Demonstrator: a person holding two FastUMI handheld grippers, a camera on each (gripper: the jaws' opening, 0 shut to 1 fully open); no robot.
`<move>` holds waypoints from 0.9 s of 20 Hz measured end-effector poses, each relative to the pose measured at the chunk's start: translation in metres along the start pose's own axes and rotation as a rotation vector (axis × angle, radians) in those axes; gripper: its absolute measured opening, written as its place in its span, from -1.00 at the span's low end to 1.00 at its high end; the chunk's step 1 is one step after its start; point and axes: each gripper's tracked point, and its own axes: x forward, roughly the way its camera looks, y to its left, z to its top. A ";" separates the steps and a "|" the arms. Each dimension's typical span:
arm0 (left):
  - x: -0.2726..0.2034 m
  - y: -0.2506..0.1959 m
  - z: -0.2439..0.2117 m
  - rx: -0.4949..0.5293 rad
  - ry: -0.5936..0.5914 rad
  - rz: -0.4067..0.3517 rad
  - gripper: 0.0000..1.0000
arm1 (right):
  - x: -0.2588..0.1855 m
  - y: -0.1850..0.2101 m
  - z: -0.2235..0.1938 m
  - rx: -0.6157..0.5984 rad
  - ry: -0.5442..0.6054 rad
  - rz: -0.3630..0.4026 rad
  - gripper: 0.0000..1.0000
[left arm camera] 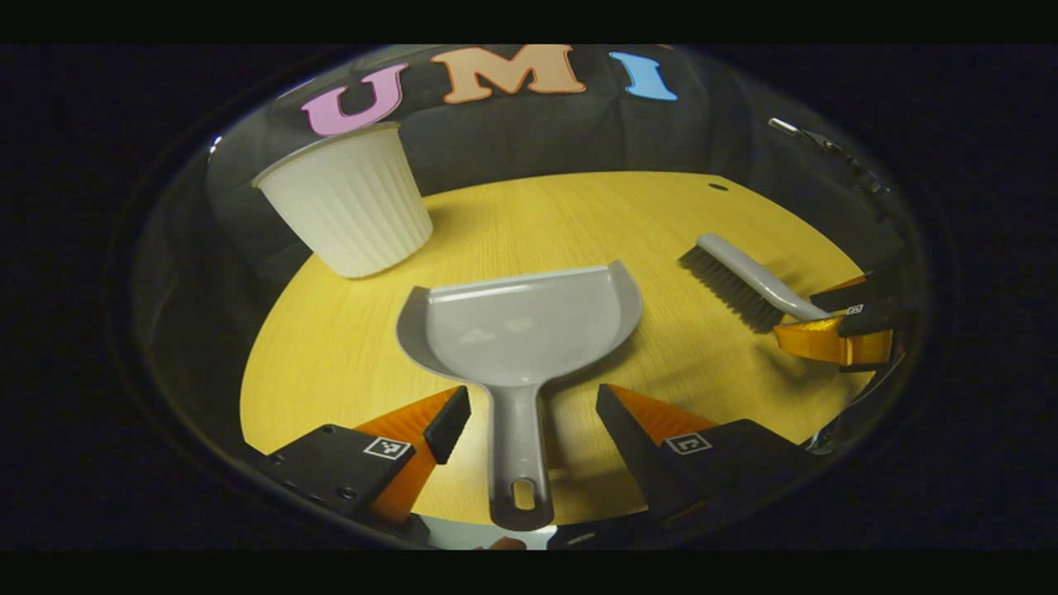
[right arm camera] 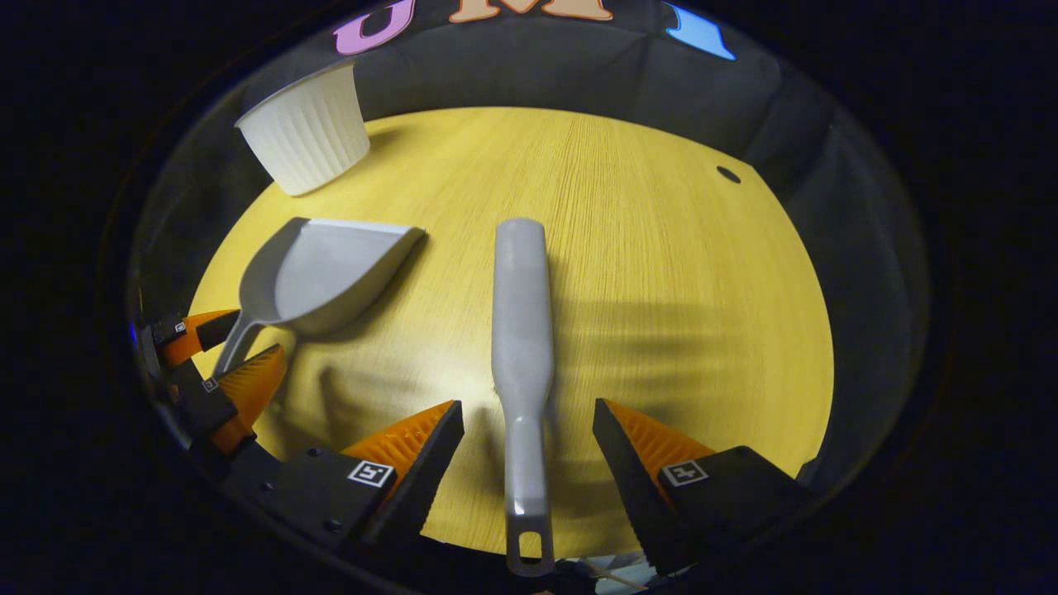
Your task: Pick up the small broom and dustpan from the desktop, sweep the trash into the dustpan with the broom, and then empty the trash into the garbage bin.
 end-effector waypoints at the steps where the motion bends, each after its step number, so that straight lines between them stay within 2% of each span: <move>1: -0.010 0.006 0.021 0.012 -0.079 0.031 0.92 | -0.014 0.002 0.015 0.009 -0.078 0.018 1.00; 2: -0.024 0.012 0.049 0.011 -0.184 0.055 1.00 | -0.033 0.004 0.033 0.018 -0.176 0.039 1.00; 3: -0.041 0.014 0.083 -0.001 -0.306 0.055 0.90 | -0.059 0.006 0.056 0.023 -0.294 0.055 1.00; 4: -0.062 0.010 0.118 -0.016 -0.423 0.040 0.90 | -0.088 0.007 0.081 0.030 -0.422 0.063 1.00; 7: -0.120 0.018 0.204 -0.033 -0.710 0.047 0.85 | -0.179 0.002 0.152 0.035 -0.778 0.035 1.00; 8: -0.140 0.017 0.219 -0.040 -0.784 0.033 1.00 | -0.200 -0.003 0.167 0.034 -0.861 0.015 0.99; 9: -0.164 0.011 0.231 -0.055 -0.847 0.011 1.00 | -0.218 -0.003 0.179 0.035 -0.936 0.002 1.00; 10: -0.190 0.001 0.239 -0.063 -0.910 -0.024 0.85 | -0.236 -0.002 0.178 0.035 -1.006 0.000 0.99; 11: -0.212 -0.009 0.248 -0.062 -0.960 -0.058 0.85 | -0.247 -0.006 0.173 0.032 -1.077 0.003 0.99; 13: -0.238 -0.018 0.267 -0.060 -1.042 -0.081 0.85 | -0.247 -0.010 0.162 0.026 -1.180 -0.023 0.99; 14: -0.248 -0.018 0.275 -0.061 -1.076 -0.081 0.85 | -0.240 -0.004 0.161 0.028 -1.197 -0.036 0.98; 18: -0.265 -0.014 0.300 -0.043 -1.160 -0.091 0.83 | -0.202 -0.002 0.156 0.045 -1.186 -0.045 0.99</move>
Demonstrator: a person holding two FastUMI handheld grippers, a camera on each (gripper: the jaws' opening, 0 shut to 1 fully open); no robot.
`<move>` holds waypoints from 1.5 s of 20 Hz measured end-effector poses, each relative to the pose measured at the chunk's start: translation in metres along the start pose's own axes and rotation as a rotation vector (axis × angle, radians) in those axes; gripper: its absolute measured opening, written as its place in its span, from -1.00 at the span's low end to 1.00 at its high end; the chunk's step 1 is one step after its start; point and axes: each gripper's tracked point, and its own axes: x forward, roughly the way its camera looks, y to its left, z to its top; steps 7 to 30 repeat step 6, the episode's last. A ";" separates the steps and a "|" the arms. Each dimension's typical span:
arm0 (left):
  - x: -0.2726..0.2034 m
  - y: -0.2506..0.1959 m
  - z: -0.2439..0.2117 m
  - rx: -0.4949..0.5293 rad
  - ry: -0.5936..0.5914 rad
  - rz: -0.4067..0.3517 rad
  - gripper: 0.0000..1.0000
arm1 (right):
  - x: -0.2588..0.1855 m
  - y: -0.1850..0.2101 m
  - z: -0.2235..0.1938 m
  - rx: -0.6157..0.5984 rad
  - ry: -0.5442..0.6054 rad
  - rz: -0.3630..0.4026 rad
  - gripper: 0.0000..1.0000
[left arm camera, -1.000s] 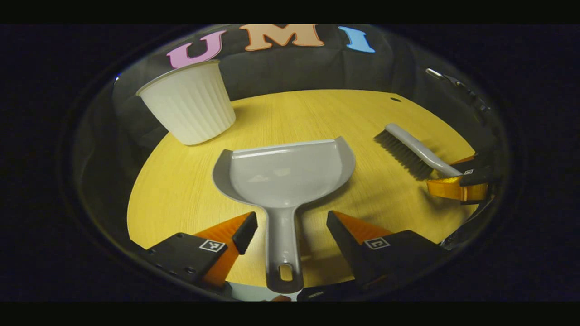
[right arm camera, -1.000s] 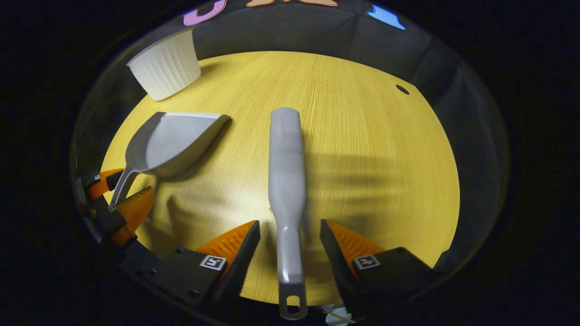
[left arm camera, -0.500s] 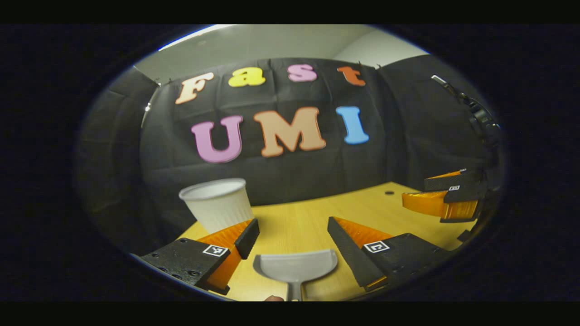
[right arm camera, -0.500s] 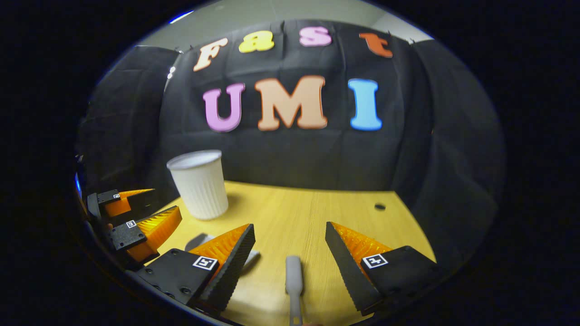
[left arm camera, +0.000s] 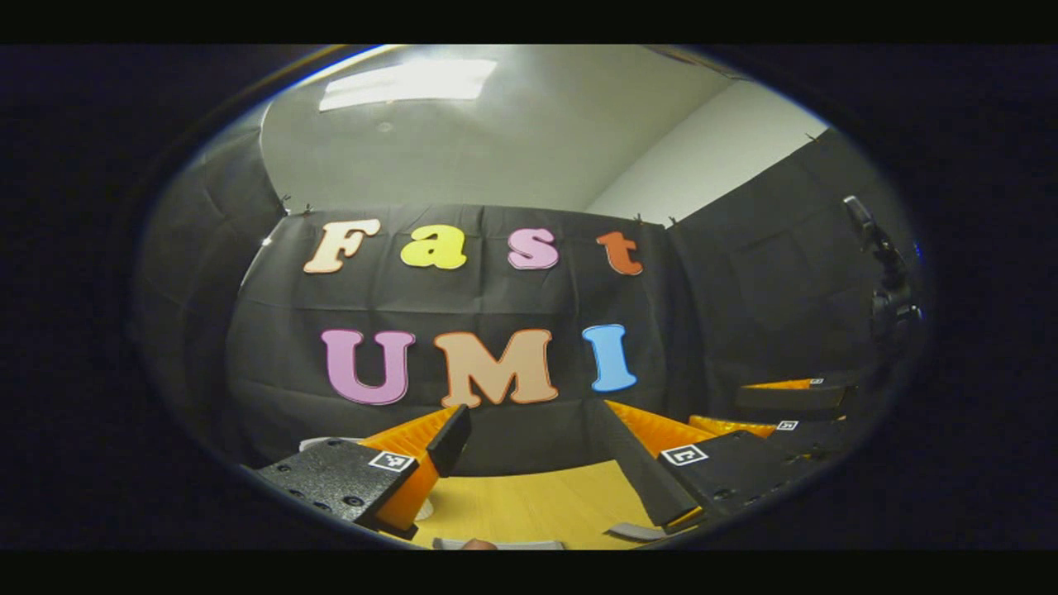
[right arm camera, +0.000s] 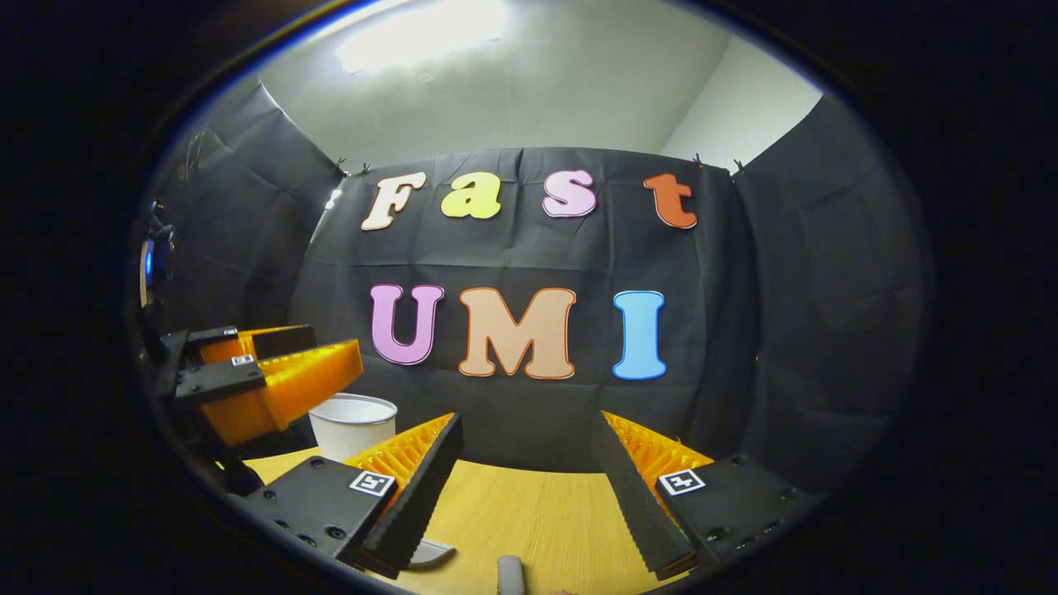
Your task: Pick up the small broom and dustpan from the desktop, sweep the trash into the dustpan with the broom, and then empty the trash into the garbage bin.
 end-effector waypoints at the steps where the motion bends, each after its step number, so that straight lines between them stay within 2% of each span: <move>1: 0.001 0.000 0.003 0.001 -0.010 -0.004 0.84 | 0.003 -0.002 -0.006 0.000 0.005 -0.012 0.99; 6: -0.003 -0.005 -0.002 -0.010 0.000 -0.020 0.84 | 0.004 -0.001 -0.020 0.016 0.045 -0.024 0.99; 30: -0.003 -0.005 -0.002 -0.010 0.000 -0.020 0.84 | 0.004 -0.001 -0.020 0.016 0.045 -0.024 0.99</move>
